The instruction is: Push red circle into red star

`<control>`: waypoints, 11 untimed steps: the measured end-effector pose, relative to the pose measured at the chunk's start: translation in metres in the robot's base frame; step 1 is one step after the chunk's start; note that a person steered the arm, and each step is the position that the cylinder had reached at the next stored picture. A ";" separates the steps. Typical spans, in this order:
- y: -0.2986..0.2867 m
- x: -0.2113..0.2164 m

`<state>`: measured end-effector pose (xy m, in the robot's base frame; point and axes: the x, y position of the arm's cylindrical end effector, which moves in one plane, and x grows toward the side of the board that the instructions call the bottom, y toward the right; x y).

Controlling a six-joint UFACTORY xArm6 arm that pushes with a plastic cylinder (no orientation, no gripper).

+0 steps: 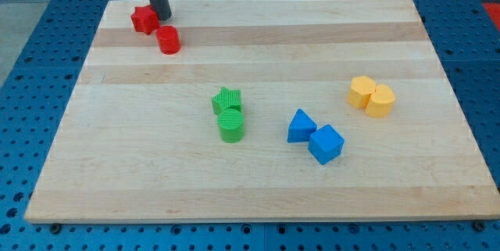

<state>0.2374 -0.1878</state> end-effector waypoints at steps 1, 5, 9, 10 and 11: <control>-0.006 0.000; 0.034 0.000; 0.062 0.067; 0.065 0.082; 0.074 0.098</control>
<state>0.3357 -0.1139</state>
